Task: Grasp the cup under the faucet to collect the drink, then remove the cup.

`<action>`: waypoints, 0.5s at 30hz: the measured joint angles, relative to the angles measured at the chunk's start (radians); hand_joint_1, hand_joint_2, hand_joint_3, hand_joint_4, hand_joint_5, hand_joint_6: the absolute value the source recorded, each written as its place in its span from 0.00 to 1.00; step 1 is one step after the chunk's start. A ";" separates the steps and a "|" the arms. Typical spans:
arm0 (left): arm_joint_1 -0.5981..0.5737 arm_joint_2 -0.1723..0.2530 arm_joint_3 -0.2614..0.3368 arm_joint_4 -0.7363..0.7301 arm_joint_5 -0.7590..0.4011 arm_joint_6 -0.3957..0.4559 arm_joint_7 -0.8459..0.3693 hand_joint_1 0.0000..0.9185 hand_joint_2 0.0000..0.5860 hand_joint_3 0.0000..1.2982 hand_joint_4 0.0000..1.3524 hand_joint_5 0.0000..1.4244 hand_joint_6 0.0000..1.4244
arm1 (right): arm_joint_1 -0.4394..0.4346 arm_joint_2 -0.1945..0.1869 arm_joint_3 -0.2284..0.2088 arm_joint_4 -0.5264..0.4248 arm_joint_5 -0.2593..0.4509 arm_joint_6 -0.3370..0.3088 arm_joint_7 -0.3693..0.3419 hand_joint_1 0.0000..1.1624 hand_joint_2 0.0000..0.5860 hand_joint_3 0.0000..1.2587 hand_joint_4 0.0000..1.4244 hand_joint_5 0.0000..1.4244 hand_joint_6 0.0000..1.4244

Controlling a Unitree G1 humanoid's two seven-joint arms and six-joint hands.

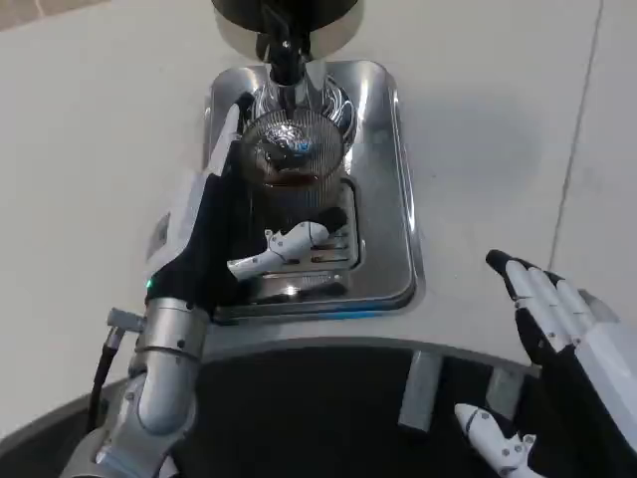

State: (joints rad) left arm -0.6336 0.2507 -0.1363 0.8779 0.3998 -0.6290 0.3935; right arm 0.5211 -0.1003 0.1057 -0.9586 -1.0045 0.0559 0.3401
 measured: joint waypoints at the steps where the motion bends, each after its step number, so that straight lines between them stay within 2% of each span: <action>1: 0.000 -0.003 0.000 0.000 0.000 0.000 0.003 0.51 0.07 0.00 0.00 0.12 0.13 | -0.002 0.005 0.000 -0.005 -0.005 0.004 0.006 0.27 0.77 0.00 0.00 0.00 0.00; 5: -0.005 -0.014 -0.001 0.000 0.003 0.004 0.016 0.50 0.06 0.00 0.00 0.14 0.15 | -0.011 0.019 0.006 -0.020 -0.020 0.018 0.028 0.27 0.78 0.00 0.00 0.00 0.00; 8: -0.006 -0.018 -0.004 0.000 0.010 0.009 0.035 0.50 0.07 0.03 0.03 0.19 0.23 | -0.017 0.033 0.015 -0.022 -0.030 0.028 0.040 0.26 0.78 0.00 0.00 0.00 0.00; 12: -0.019 -0.029 -0.019 0.001 0.045 0.040 0.080 0.51 0.08 0.14 0.15 0.33 0.44 | -0.019 0.061 0.032 -0.036 -0.047 0.039 0.053 0.26 0.78 0.00 0.00 0.00 0.00; 15: -0.028 -0.045 -0.026 0.005 0.045 0.044 0.101 0.53 0.09 0.22 0.24 0.40 0.54 | -0.009 0.075 0.045 -0.047 -0.060 0.039 0.061 0.25 0.78 0.00 0.00 0.00 0.00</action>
State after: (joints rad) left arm -0.6620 0.2057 -0.1620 0.8826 0.4448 -0.5851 0.4944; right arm 0.5123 -0.0249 0.1503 -1.0060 -1.0648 0.0951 0.4007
